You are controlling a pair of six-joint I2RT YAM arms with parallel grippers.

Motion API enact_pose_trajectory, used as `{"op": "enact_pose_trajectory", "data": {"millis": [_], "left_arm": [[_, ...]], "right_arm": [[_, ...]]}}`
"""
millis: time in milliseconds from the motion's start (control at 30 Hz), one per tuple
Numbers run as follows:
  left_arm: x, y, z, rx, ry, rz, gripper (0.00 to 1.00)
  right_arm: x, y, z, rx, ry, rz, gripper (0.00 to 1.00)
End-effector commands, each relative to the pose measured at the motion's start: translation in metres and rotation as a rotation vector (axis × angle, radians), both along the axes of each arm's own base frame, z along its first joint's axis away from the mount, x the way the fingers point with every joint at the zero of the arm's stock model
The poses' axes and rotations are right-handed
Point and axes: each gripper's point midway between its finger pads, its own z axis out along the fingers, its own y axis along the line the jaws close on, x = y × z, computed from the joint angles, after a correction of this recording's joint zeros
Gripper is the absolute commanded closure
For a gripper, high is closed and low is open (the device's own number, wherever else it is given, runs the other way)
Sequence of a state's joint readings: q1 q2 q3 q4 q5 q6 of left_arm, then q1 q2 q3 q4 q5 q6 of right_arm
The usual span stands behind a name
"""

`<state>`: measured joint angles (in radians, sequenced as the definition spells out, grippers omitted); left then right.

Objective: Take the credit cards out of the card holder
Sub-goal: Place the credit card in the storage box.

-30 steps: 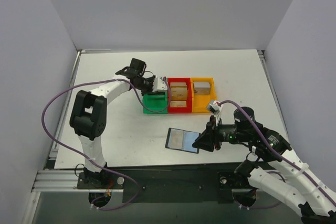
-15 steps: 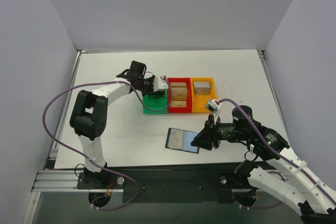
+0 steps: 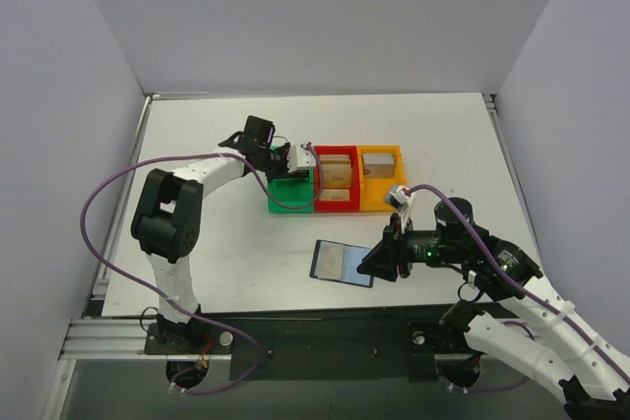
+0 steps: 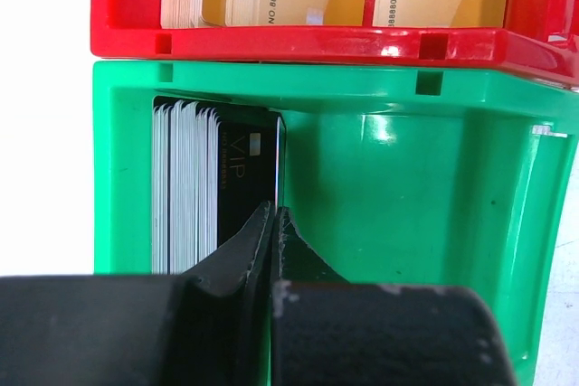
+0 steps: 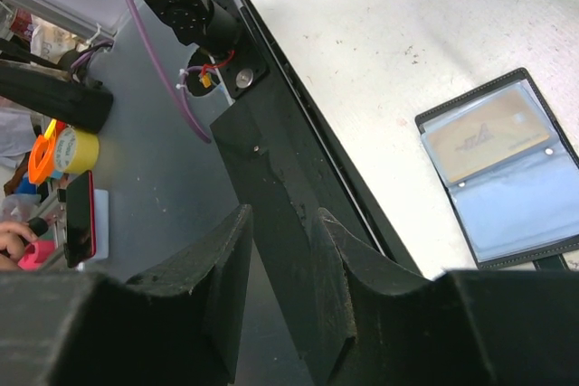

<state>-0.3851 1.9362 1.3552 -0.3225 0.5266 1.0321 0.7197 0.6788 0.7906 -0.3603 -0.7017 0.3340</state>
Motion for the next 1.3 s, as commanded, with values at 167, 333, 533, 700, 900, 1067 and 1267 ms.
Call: {"op": "enact_pose_trajectory", "data": {"millis": [167,333,533,700,900,1067,1267], "left_arm": [[0.006,0.0,0.002,0.003,-0.036,0.015,0.87],[0.006,0.0,0.001,0.006,-0.039,0.021,0.85],[0.006,-0.001,0.001,0.009,-0.041,0.019,0.82],[0.007,-0.001,0.003,0.012,-0.047,0.023,0.79],[0.012,-0.002,0.018,0.005,-0.083,0.027,0.77],[0.016,-0.002,0.026,0.007,-0.11,0.032,0.77],[0.024,-0.006,0.04,-0.001,-0.161,0.048,0.77]], "right_arm": [[0.004,0.005,0.015,0.037,-0.037,0.0,0.71],[0.004,0.005,0.015,0.036,-0.035,-0.001,0.71],[0.004,0.006,0.015,0.037,-0.036,-0.001,0.71],[0.004,0.006,0.015,0.037,-0.035,0.0,0.71],[0.003,0.007,0.015,0.04,-0.031,0.006,0.71],[0.002,0.008,0.015,0.044,-0.03,0.008,0.71],[0.002,0.009,0.014,0.044,-0.026,0.008,0.71]]}}
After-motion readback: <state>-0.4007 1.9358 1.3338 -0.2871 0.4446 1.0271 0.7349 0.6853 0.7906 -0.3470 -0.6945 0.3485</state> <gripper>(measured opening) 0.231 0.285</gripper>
